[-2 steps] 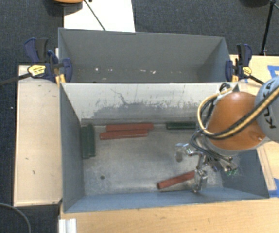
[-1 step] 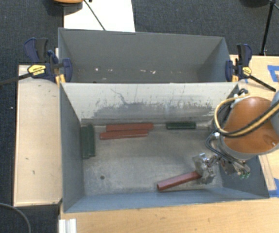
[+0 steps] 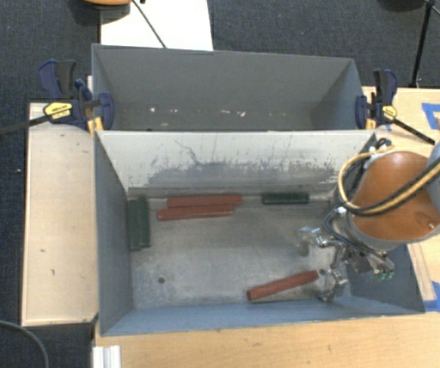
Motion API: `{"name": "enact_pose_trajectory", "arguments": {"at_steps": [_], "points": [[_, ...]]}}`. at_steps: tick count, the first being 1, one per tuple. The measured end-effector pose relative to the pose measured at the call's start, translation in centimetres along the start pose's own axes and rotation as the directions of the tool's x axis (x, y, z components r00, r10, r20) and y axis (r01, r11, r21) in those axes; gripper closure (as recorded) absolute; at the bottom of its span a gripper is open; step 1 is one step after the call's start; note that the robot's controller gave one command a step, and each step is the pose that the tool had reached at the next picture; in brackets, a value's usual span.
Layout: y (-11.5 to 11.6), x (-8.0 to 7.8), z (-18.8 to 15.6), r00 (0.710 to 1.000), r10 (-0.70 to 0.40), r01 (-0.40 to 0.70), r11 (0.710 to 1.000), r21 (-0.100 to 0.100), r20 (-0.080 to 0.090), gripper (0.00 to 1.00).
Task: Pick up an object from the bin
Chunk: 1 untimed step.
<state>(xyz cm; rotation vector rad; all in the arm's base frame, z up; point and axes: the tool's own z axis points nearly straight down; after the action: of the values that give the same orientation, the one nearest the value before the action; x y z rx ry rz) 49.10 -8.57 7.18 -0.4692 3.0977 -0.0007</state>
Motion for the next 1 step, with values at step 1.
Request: {"name": "enact_pose_trajectory", "arguments": {"at_steps": [1], "points": [[0.00, 0.01, 0.00, 1.000, 0.000, 0.000, 1.000, 0.000, 0.000, 0.00]]}}
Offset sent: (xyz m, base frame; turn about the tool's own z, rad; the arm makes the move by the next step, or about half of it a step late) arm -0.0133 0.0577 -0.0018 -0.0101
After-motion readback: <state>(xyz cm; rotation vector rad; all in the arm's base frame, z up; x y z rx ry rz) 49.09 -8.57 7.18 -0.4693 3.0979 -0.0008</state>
